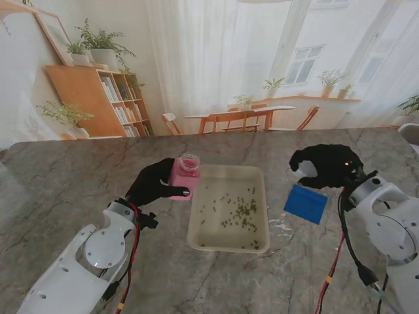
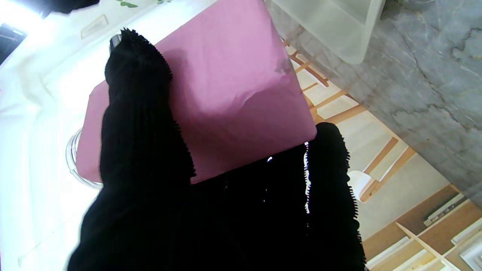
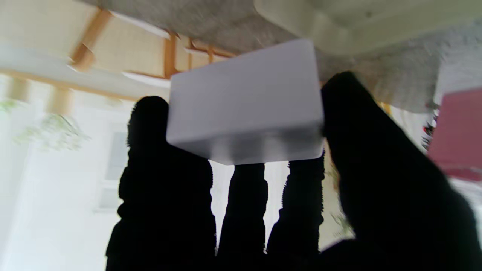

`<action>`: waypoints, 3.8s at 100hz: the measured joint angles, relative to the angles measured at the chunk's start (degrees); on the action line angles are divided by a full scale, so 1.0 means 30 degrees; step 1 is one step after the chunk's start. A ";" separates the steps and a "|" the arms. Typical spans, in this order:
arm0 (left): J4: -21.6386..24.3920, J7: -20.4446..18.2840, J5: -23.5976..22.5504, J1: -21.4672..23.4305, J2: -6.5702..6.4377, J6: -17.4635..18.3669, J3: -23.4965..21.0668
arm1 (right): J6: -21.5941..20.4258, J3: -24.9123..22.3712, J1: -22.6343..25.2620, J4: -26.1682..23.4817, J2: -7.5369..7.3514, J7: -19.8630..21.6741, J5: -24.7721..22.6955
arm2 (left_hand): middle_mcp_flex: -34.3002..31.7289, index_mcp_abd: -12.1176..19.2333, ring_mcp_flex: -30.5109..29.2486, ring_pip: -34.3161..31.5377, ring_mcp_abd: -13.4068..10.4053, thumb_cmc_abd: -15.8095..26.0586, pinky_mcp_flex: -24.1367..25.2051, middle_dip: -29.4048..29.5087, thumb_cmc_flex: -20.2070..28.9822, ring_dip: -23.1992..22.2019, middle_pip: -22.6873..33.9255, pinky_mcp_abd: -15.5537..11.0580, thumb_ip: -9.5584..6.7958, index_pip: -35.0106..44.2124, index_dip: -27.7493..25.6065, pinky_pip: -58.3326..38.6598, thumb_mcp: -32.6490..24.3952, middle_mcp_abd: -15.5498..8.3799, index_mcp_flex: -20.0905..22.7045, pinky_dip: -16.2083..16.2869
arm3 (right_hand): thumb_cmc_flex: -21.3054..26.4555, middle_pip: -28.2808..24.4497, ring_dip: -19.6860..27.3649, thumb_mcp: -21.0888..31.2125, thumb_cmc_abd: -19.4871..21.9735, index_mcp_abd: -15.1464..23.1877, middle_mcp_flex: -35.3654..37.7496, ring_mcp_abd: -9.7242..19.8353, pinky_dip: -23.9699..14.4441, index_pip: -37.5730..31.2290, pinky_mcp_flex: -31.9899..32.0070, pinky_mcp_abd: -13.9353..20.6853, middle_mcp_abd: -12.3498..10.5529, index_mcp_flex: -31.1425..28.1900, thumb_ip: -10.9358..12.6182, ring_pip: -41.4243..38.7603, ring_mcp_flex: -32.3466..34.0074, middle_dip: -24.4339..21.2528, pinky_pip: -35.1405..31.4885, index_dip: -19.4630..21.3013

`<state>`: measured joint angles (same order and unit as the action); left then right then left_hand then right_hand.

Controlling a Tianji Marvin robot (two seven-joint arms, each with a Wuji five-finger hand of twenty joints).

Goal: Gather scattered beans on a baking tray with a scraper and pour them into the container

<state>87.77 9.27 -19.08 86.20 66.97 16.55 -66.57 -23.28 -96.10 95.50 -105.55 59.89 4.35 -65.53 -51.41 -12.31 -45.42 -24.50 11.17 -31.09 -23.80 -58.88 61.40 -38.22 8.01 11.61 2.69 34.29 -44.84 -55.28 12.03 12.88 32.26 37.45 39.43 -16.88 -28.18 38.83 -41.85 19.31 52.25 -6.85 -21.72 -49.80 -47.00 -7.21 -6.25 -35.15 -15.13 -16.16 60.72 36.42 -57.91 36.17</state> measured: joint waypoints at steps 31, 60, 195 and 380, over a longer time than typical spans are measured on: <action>0.0497 0.0177 -0.0507 0.0537 -0.0028 -0.0508 -0.0368 | 0.1255 -0.1505 0.1561 0.2534 -0.0390 -0.0368 -0.1320 | 0.0000 0.0000 0.0000 0.0000 0.0000 0.0000 -0.0001 0.0000 0.0000 0.0000 0.0000 0.0001 0.0000 0.0000 0.0000 0.0000 0.0000 0.0000 0.0000 0.0000 | 0.0000 -0.0011 0.0000 0.0000 0.0000 -0.0079 0.0019 -0.0011 0.0429 -0.0071 0.0000 -0.0004 0.0000 0.0000 0.0000 -0.0013 0.0003 0.0001 0.0000 0.0000; 0.0921 0.0218 -0.0968 0.1026 -0.0086 -0.0875 -0.0706 | 0.3659 -0.0897 0.1203 0.5592 -0.0666 -0.0928 -0.2341 | 0.0000 0.0000 0.0000 0.0000 0.0000 0.0000 -0.0001 0.0000 0.0000 0.0000 0.0000 0.0001 0.0000 -0.0001 0.0000 -0.0001 0.0000 0.0000 0.0000 0.0001 | 0.0000 -0.0154 0.0000 -0.0006 0.0137 -0.0541 0.0019 -0.0153 0.0651 -0.0246 0.0014 -0.0008 0.0100 0.0024 0.0000 -0.0226 0.0003 0.0001 0.0000 -0.0271; 0.1483 0.0141 -0.1737 0.1665 -0.0251 -0.2073 -0.0844 | 0.6389 0.3185 -0.3909 1.3809 -0.1142 -0.1358 0.0478 | 0.0000 0.0000 0.0000 0.0000 0.0000 0.0000 -0.0004 0.0000 0.0000 0.0000 0.0000 0.0003 0.0000 -0.0001 0.0000 -0.0028 0.0000 0.0000 0.0000 0.0003 | -0.1078 -0.2200 0.2843 -0.0688 0.7077 -0.6008 -0.7653 -0.0649 0.1851 0.9387 0.9255 -0.1307 0.4546 0.5515 0.3439 -0.3247 -0.8448 -0.2956 -0.0769 0.1260; -0.4473 -0.0673 0.0776 -0.1528 -0.0160 -0.2094 -0.0368 | 0.8291 0.7079 -0.1020 0.4209 0.1487 -0.9530 0.5904 | 0.0952 0.0958 0.0497 0.1683 -0.1204 0.0181 0.0260 -0.0284 -0.0017 0.1084 -0.0510 -0.0075 0.0000 0.1523 -0.2667 0.0434 0.0000 -0.1088 -0.1987 -0.0003 | -0.2122 0.2587 0.2834 -0.6071 0.9562 -0.7927 -0.9026 -0.2117 0.1111 1.2947 1.4253 -0.3159 0.6392 0.6331 0.3854 0.0294 -1.3012 -0.3386 0.1434 0.1915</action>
<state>74.35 7.26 -16.76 81.62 66.49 10.26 -67.67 1.60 -74.87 92.44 -92.93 64.36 -24.25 -47.82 -48.55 -9.44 -43.93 -19.45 7.56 -30.55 -23.02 -59.74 61.35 -34.97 6.48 11.39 2.69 38.86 -52.84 -53.98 12.03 9.62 26.30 37.44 33.07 -9.11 -19.67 20.62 -13.16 -4.47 25.18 -13.20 -18.39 -10.96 -4.24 -16.69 12.93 -16.16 -3.57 -15.28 21.69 26.27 -53.61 41.91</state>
